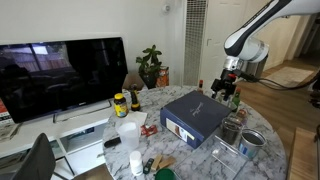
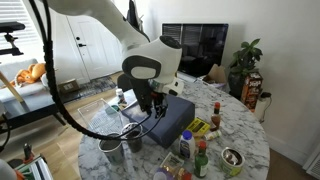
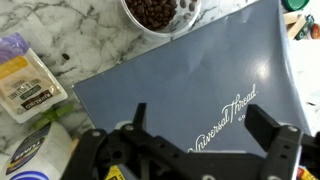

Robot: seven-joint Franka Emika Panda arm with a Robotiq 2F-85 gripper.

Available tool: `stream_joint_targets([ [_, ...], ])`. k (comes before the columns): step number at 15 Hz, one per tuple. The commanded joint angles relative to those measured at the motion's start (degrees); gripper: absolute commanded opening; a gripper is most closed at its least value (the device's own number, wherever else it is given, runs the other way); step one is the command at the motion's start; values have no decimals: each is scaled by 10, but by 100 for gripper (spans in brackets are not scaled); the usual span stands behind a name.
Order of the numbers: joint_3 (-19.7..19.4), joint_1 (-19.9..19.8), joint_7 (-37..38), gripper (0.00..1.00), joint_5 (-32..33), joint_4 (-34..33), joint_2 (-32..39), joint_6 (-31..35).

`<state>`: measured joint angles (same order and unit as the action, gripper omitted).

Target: Remove the lid from the box, remove the black purse, put it on the table and then put the transparent storage box in the box

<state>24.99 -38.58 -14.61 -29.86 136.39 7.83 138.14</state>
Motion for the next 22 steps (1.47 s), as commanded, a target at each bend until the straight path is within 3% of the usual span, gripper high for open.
stream_joint_targets([
  [1, -92, 92, -12, 100, -17, -2, -5, -7],
  [6, -87, 108, 9, 100, 27, 6, -11, -10],
  [8, -89, 107, 12, 100, 24, 9, -12, -6],
  [9, -92, 92, -12, 100, -17, -2, -5, -7],
  [16, -92, 92, -12, 100, -17, -2, -5, -7],
  [19, -143, 157, -10, 100, -4, -2, -4, -7],
  [22, -151, 175, -9, 100, -2, -2, -4, -6],
])
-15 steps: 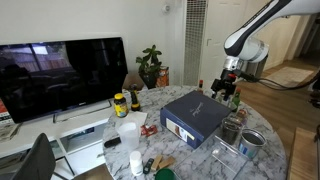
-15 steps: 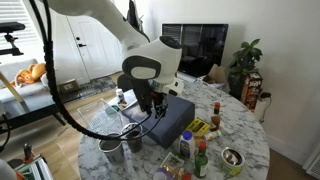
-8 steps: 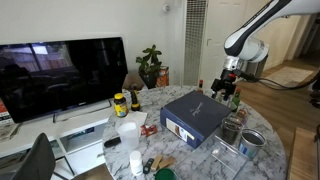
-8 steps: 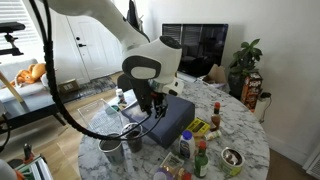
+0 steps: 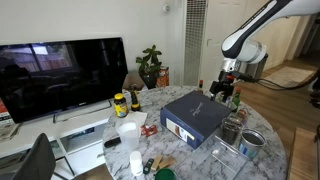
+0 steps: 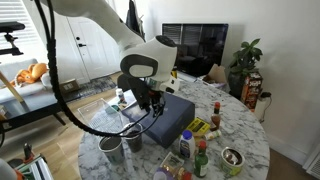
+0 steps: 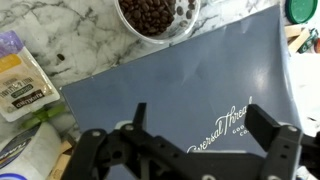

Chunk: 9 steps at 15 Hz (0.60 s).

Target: Remove the lid from the box, remove the black purse, put it on the table and then put the transparent storage box in the box

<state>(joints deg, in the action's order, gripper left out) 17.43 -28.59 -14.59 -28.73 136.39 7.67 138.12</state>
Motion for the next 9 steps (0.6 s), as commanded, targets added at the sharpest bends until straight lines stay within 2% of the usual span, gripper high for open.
stream_joint_targets([
  [1, -77, 75, -9, 100, -13, -2, -3, -6],
  [5, -79, 75, -9, 100, -12, -2, -3, -6],
  [9, -151, 100, -32, 100, 3, -51, 30, -98],
])
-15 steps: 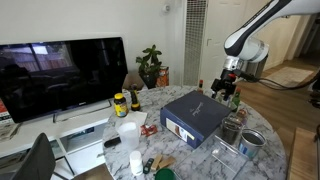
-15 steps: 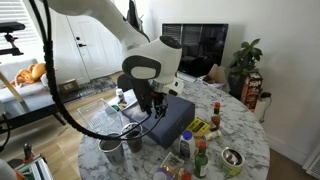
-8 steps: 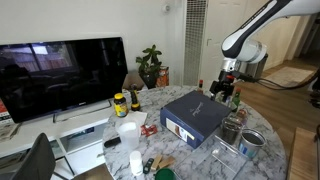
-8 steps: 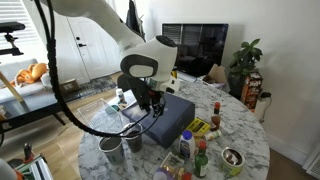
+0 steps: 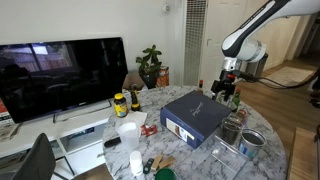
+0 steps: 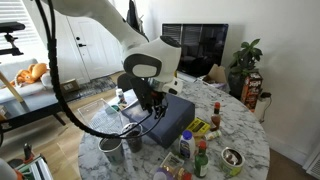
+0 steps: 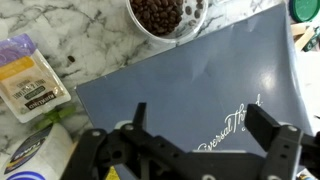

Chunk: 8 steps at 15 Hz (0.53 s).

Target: Remove the lid from the box, remove the black purse, put it on the table and then put the transparent storage box in the box

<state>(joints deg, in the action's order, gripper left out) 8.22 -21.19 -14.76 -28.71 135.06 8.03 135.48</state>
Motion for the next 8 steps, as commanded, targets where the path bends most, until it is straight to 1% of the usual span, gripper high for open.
stream_joint_targets([
  [1, -73, 28, -44, 100, 0, -47, 32, -98],
  [4, -108, 23, -98, 100, 2, -79, 54, -208],
  [6, -124, 22, -121, 100, -4, -91, 75, -245],
  [8, -133, 22, -137, 100, -8, -94, 105, -249],
])
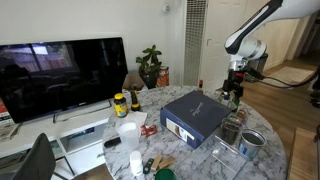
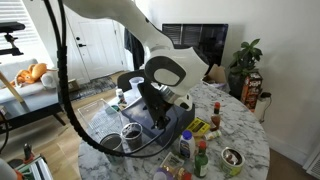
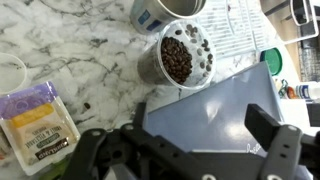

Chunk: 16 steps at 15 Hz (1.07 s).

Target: Remove the lid from the box, remove the black purse, put it on the table and then put the transparent storage box in the box

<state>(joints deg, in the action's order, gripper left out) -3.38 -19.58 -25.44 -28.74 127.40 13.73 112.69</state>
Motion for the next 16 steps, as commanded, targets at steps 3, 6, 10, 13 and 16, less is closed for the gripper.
stream_joint_targets([
  [3, -21, -3, -51, 100, -16, -22, 84, -19],
  [6, -21, -21, -75, 100, -26, -31, 111, -30],
  [10, -17, -52, -126, 100, -67, -46, 135, -59],
  [13, -21, -68, -160, 100, -113, -58, 156, -68],
  [16, -25, -75, -188, 100, -154, -70, 178, -66],
])
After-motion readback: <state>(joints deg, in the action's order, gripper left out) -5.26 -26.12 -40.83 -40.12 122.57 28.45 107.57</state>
